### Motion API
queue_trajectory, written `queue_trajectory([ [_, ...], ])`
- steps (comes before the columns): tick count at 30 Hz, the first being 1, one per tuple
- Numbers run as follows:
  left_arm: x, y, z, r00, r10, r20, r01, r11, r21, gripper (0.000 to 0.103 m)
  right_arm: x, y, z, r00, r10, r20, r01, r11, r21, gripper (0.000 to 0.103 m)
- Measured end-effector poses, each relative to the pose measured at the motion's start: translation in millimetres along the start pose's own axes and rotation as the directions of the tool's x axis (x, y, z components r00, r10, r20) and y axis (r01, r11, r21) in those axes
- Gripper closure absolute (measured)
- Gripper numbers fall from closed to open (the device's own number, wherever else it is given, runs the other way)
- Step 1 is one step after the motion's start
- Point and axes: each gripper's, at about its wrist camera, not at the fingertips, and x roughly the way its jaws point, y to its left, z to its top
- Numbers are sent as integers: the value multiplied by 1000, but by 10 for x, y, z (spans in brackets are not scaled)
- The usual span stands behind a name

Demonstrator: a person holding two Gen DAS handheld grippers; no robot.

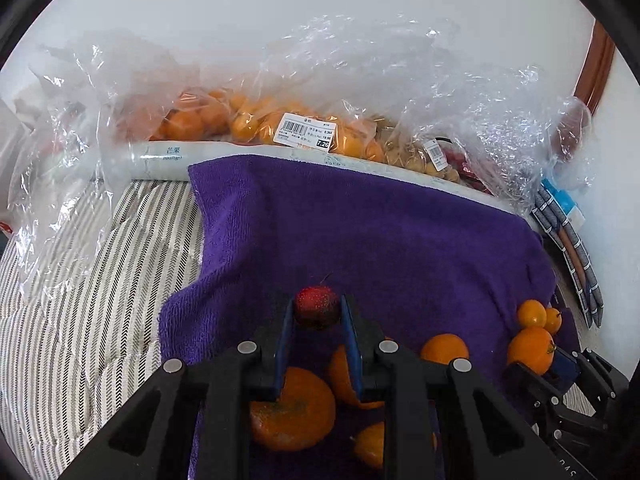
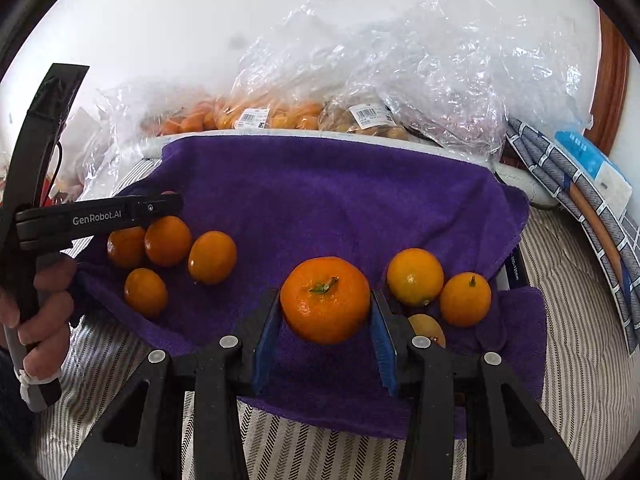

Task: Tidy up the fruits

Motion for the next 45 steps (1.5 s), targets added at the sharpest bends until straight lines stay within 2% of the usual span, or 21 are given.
queue_trajectory([
  [7,-35,3,5,1000,-7,-9,7,1000,-7,80,27,19,-13,1000,-7,-6,7,1000,-6,60],
  [15,-273,-102,-20,1000,-11,26,10,1000,13,57,61,-15,-28,1000,0,-16,0,1000,9,60],
  [19,-445,-142,-73,999,-8,43,6,999,41,51,44,-4,-34,1000,-12,-11,12,1000,5,59],
  [21,-555,-143,-108,999,4,47,-6,999,53,49,-9,7,-29,1000,-19,-7,19,1000,3,52],
  [25,-808,-116,-175,998,8,56,-11,999,44,47,-299,15,-27,997,-57,45,56,998,25,42],
  [27,-934,-110,-221,998,6,57,-8,1000,24,41,-460,-4,-41,996,-58,63,54,997,58,37],
  [31,-1187,-153,-366,999,-4,54,4,1000,8,35,-826,-23,-125,995,-92,40,87,989,121,36],
  [35,-1512,-338,-547,996,16,88,-21,999,50,28,-1256,-3,-270,989,-141,41,133,980,151,36],
  [41,-1969,-605,-814,992,18,122,-31,994,102,14,-1836,33,-476,987,-153,48,142,974,175,36],
  [45,-2198,-678,-951,990,34,136,-48,994,101,11,-2115,82,-617,985,-165,50,153,972,178,35],
])
